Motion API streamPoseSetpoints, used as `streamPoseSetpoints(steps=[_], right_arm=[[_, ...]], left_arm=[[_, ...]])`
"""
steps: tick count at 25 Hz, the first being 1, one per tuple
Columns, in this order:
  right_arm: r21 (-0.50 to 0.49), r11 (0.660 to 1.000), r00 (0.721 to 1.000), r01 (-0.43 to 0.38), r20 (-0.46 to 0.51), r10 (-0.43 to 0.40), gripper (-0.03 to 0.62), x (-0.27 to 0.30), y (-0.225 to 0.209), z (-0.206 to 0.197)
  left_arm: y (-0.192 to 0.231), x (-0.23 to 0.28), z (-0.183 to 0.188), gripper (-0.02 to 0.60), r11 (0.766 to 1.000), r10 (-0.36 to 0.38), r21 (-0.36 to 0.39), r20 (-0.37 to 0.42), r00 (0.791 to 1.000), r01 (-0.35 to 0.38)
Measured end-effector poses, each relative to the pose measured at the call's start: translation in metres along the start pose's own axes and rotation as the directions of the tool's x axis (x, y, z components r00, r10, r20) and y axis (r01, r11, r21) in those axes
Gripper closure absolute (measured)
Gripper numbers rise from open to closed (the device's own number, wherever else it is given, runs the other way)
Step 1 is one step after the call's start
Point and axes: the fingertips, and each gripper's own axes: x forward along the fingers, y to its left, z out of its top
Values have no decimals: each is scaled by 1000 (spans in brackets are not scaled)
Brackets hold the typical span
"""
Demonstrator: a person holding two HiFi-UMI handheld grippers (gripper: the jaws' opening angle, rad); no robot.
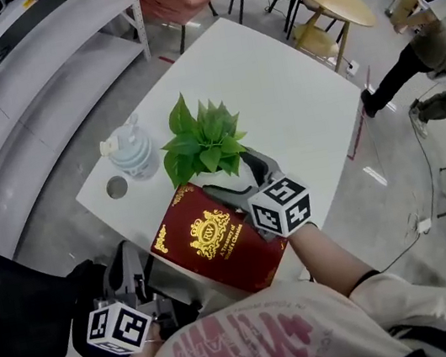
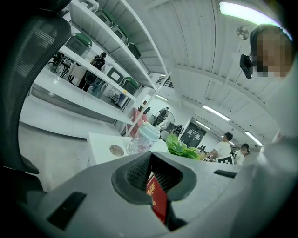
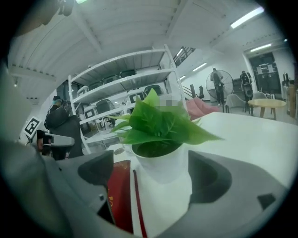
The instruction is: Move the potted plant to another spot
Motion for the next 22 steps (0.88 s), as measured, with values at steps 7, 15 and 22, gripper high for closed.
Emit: streamPoseSetpoints(steps=[7,15,22], right_arm=[[-31,999,998,37,48,-35,54,18,-11,17],[-86,996,999,11,-29,-14,33,35,-10,14],[-112,994,997,19,-78,-28,33,49,-14,12]], left_arm=[[6,5,3,578,1000,-2,5,-2,1000,2],[9,10,3,578,1000,-4,1,-8,1000,4],[13,8,-1,578,1000,3,-1,-17,1000,-3]])
